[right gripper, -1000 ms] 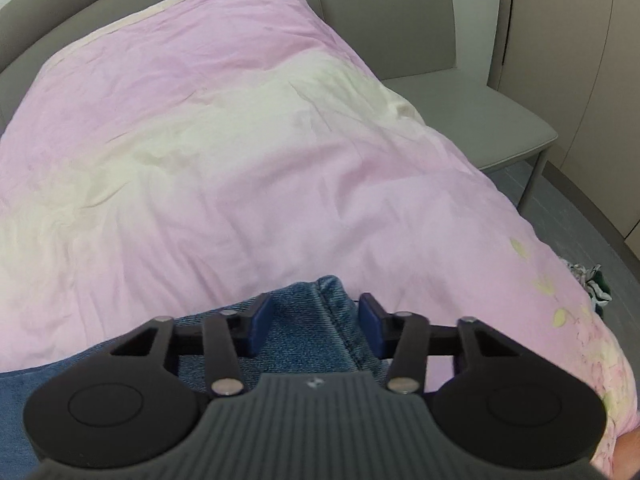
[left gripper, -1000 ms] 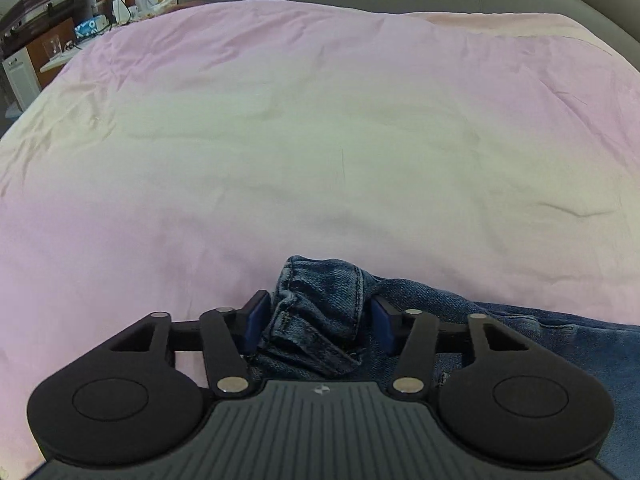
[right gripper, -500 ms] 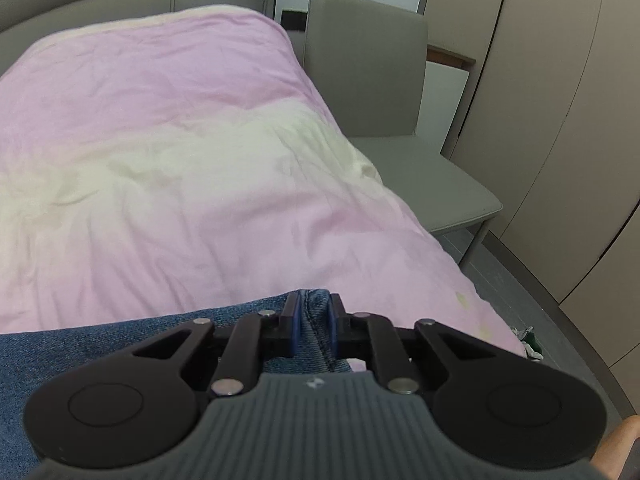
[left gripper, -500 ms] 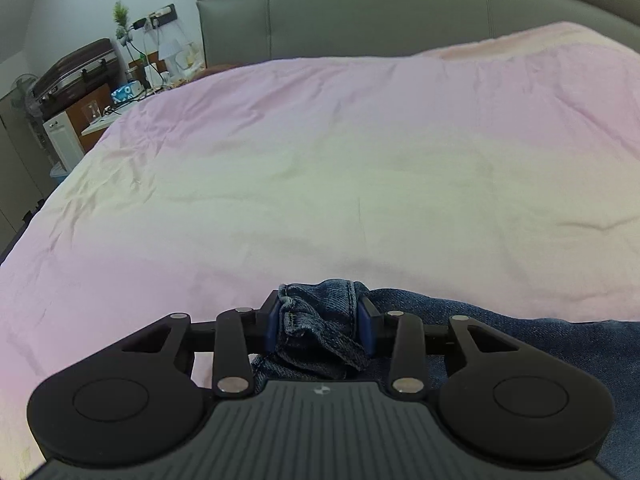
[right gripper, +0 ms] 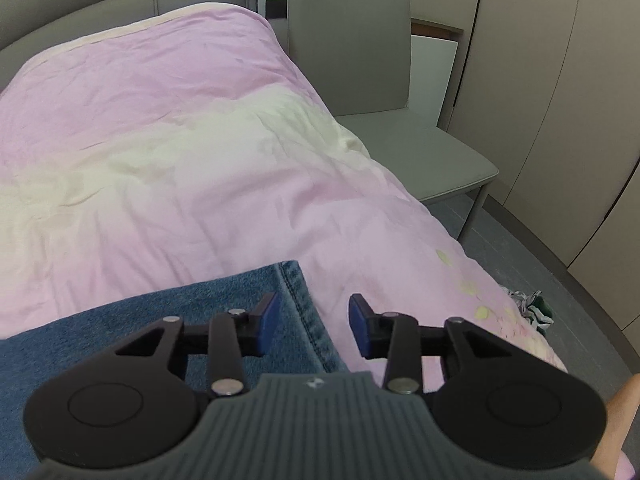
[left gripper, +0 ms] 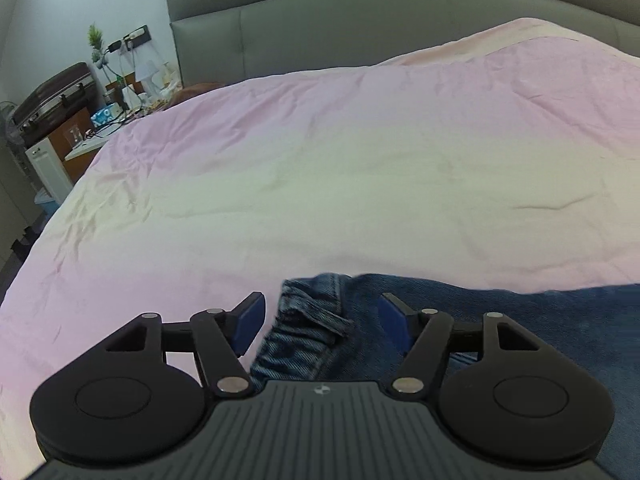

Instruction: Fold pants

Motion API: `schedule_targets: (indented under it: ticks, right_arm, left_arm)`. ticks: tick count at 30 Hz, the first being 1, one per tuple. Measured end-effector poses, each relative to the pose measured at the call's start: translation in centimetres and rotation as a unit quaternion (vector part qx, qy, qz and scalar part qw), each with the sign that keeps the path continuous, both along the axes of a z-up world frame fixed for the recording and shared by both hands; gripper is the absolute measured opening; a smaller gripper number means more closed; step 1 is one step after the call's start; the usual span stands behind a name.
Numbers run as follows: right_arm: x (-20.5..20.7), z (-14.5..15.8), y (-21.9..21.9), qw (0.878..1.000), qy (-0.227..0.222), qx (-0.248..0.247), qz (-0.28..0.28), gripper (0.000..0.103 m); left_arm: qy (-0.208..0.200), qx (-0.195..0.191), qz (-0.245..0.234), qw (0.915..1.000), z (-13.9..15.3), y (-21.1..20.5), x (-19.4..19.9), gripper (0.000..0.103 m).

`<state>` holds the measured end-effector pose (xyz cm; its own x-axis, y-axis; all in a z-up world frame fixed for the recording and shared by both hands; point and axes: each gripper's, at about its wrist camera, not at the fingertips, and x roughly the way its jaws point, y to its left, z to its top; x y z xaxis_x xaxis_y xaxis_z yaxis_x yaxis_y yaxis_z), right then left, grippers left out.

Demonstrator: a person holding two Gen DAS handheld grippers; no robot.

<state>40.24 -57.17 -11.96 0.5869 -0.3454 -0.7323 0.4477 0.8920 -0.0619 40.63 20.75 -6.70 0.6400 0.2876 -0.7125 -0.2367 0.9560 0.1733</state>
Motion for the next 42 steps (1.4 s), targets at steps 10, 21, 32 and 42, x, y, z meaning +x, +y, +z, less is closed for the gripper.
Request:
schedule_targets:
  ticks: [10,21,32,42]
  right_arm:
    - [-10.9,0.2,-1.1,0.996,-0.003,0.088,0.005,0.034]
    - [-16.6,-2.7,1.2,0.991,-0.024,0.129,0.031,0.034]
    - [-17.0,-2.6,4.2,0.990,-0.039,0.110,0.085,0.042]
    - [-16.9,-3.8,3.1,0.992,-0.027,0.106,0.063,0.042]
  left_arm:
    - [0.033,-0.111,-0.103,0.9879,0.8,-7.5,-9.6,0.073]
    - [0.078,-0.044,-0.212,0.9731,-5.9,-17.9,-17.1,0.073]
    - [-0.023,-0.157,-0.102,0.9821,-6.9,-17.0,-14.3,0.073]
    - [0.038,-0.228,-0.023,0.9726,-8.7,-16.3,-12.1,0.034]
